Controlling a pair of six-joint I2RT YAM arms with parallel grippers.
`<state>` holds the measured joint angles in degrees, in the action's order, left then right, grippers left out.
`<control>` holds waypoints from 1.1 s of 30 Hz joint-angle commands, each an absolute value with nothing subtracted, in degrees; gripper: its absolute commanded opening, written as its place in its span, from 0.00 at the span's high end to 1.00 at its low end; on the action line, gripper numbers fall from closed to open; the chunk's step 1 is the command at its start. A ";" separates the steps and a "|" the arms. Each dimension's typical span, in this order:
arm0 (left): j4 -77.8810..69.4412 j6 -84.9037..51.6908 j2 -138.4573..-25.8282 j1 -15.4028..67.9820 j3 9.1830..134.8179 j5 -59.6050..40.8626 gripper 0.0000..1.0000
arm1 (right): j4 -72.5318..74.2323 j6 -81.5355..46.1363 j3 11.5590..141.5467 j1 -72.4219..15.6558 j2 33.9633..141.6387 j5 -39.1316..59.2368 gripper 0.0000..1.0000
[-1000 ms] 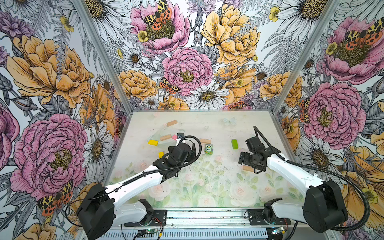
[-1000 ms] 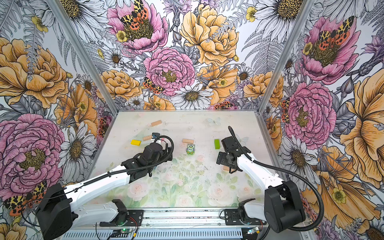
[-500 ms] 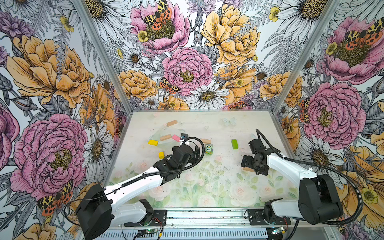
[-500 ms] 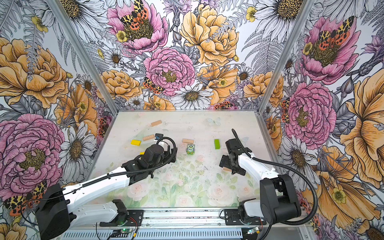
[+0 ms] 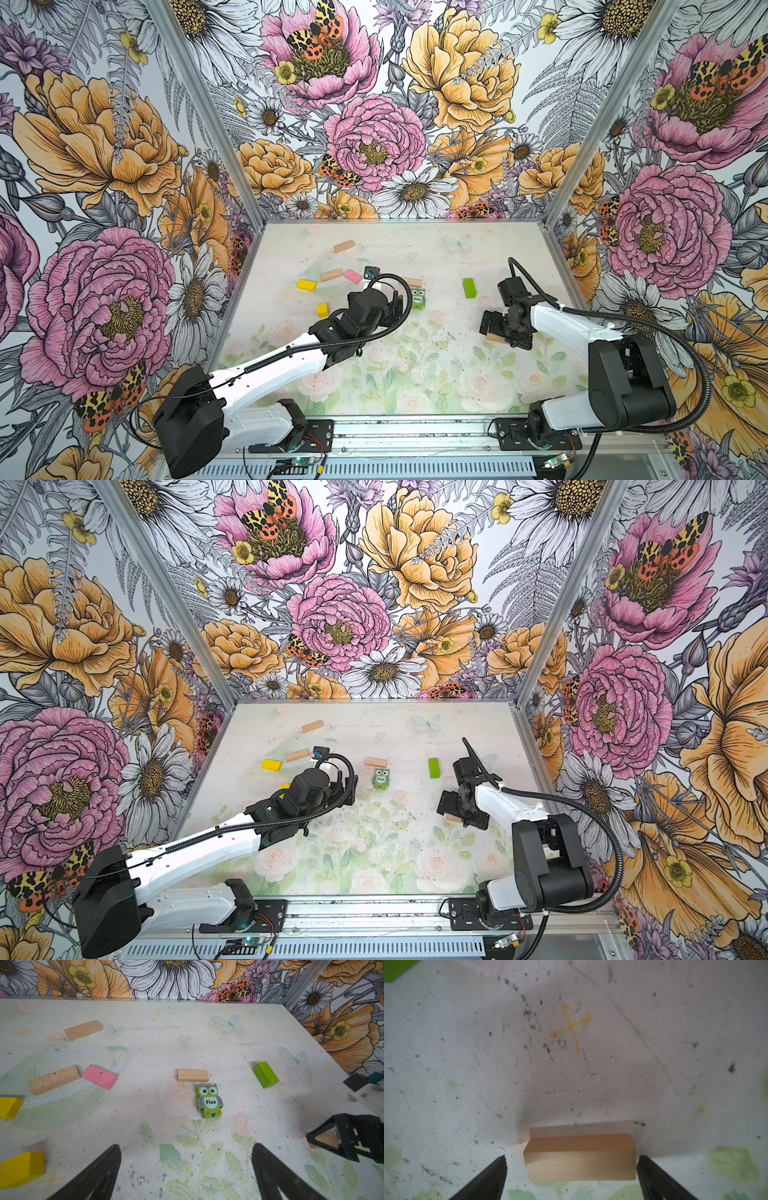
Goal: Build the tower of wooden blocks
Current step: 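Close the right gripper on the plain wood bar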
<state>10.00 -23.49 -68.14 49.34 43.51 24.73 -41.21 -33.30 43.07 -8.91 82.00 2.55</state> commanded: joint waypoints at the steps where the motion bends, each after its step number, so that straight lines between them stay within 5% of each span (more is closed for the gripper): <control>1: 8.55 -22.94 -67.73 49.84 44.76 23.82 0.01 | -39.49 -31.55 42.72 -8.60 82.27 4.71 0.00; 12: 8.10 -23.91 -67.41 50.15 44.47 24.17 0.01 | -38.51 -30.80 42.89 -9.76 81.79 6.72 0.02; 21: 8.09 -24.13 -67.19 50.21 44.20 24.30 0.01 | -38.93 -31.41 44.57 -13.27 85.30 1.25 0.15; 33: 8.31 -24.00 -66.18 50.40 43.94 24.87 0.01 | -39.56 -32.34 46.14 -14.36 87.15 -1.20 0.13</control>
